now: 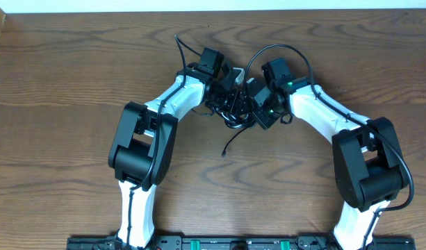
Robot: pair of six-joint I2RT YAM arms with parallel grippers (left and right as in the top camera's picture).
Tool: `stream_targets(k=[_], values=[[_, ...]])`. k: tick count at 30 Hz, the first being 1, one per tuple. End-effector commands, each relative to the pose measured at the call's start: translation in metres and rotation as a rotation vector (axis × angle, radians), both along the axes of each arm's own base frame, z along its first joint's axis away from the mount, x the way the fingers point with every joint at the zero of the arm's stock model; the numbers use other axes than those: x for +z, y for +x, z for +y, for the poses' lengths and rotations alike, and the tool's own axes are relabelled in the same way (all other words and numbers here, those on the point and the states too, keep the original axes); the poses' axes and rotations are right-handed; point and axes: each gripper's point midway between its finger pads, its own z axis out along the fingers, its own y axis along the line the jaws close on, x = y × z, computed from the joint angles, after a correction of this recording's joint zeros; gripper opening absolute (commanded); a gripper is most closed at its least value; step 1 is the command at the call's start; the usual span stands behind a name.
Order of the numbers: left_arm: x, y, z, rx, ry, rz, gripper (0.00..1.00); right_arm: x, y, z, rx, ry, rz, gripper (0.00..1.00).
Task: Untangle cables
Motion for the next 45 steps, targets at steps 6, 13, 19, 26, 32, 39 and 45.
stream_targets(k=[6,13,19,26,32,39,45], values=[[-0.029,0.011,0.039,0.11,0.121,0.039,0.67,0.013,0.006,-0.012,-0.115,-0.038,-0.009,0.01],[-0.021,0.017,0.052,0.171,0.117,0.062,0.63,0.023,0.018,0.0,-0.125,0.037,-0.042,0.15],[0.017,0.021,0.059,0.192,0.12,0.022,1.0,0.044,0.034,0.008,-0.124,0.127,-0.065,0.37],[0.045,0.024,0.116,0.458,0.387,-0.016,0.99,0.058,0.042,0.025,-0.091,0.267,-0.079,0.51],[0.024,-0.016,0.137,0.532,0.538,0.154,0.45,0.065,0.054,0.03,-0.12,0.3,-0.118,0.51],[-0.006,-0.032,0.124,0.48,0.563,0.172,0.43,0.081,0.072,0.044,-0.107,0.374,-0.205,0.5],[-0.011,-0.011,0.113,0.325,0.531,0.02,0.43,0.083,0.07,0.052,-0.14,0.399,-0.186,0.5]])
